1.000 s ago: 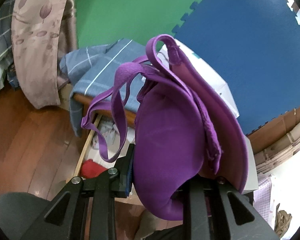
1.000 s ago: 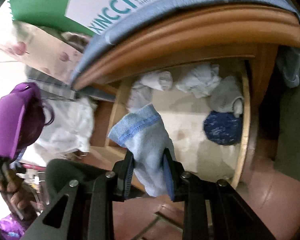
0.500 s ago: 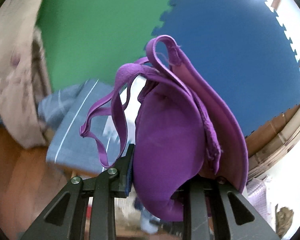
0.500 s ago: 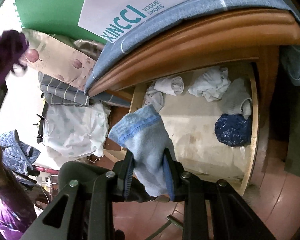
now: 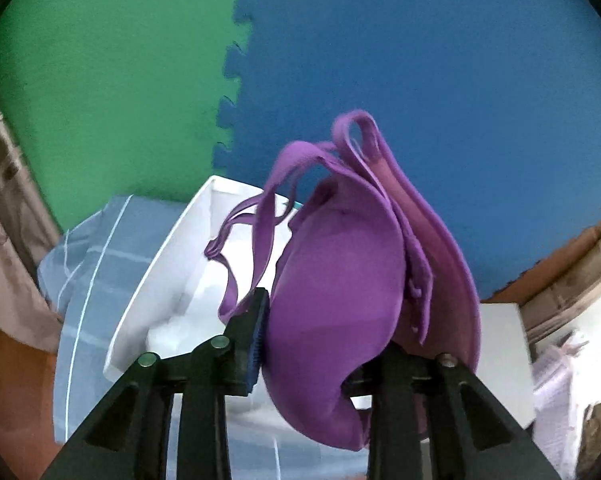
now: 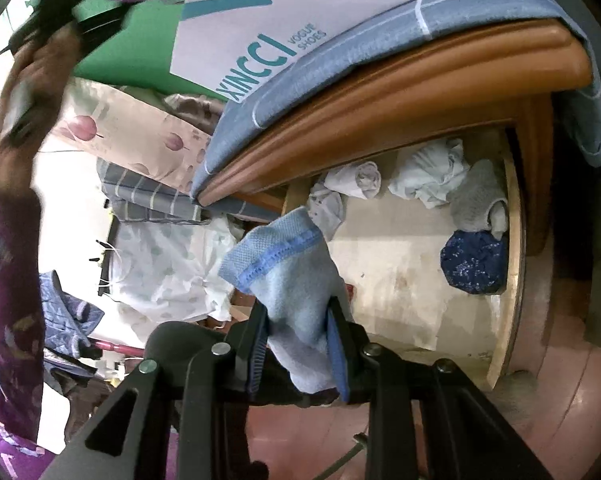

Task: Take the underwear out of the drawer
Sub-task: 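Drop the purple bra into the white shoebox with left gripper while right drops the light blue sock in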

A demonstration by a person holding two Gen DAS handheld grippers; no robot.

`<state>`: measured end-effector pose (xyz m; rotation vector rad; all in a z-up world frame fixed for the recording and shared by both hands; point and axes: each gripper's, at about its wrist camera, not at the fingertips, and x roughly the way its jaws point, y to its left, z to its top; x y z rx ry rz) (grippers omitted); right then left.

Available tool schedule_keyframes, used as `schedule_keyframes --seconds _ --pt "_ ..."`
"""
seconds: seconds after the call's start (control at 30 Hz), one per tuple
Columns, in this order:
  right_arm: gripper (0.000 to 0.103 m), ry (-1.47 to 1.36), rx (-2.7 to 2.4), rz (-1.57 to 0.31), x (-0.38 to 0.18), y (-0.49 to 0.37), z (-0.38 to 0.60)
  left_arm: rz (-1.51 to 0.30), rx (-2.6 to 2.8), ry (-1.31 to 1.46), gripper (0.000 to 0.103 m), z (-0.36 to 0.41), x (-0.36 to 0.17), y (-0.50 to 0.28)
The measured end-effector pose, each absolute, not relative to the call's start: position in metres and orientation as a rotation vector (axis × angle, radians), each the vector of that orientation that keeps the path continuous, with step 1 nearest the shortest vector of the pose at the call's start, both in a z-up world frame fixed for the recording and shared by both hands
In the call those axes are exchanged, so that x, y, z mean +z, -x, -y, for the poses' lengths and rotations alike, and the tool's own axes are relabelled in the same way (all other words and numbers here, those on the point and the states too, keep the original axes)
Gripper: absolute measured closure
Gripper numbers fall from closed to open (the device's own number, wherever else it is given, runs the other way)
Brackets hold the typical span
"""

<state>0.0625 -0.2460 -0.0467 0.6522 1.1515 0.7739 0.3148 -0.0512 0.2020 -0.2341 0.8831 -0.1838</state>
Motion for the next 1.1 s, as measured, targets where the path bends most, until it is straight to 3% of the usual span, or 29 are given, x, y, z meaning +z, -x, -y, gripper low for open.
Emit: schedule_keyframes --seconds 0.17,0.2,0.33,0.4,0.5,0.77,1.1 --pt "0.075 -0.673 0.778 -1.153 -0.047 -0.065 0.251 -0.887 -0.155 0.205 0.065 0.06 0.17 -0.349" --pt "0.075 -0.678 0.779 -1.153 -0.047 -0.066 0.251 -0.889 -0.154 0.203 0.053 0.06 0.166 -0.351" --pt "0.075 -0.685 0.774 -1.154 -0.049 -0.068 0.253 -0.753 -0.129 0.156 0.03 0.057 0.178 -0.329" --pt "0.075 -0.688 0.779 -1.15 -0.048 -0.068 0.253 -0.677 -0.09 0.107 0.011 0.054 0.19 -0.312" --pt "0.075 -0.681 0.787 -1.132 -0.044 -0.067 0.251 -0.545 -0.057 0.037 0.0 0.045 0.208 -0.276" --pt "0.075 -0.766 0.846 -1.004 0.0 -0.056 0.261 -0.54 -0.082 0.033 0.0 -0.004 0.204 -0.175" --pt "0.075 -0.711 0.806 -0.755 0.151 -0.103 0.297 -0.647 -0.027 0.13 0.0 -0.076 0.111 -0.082"
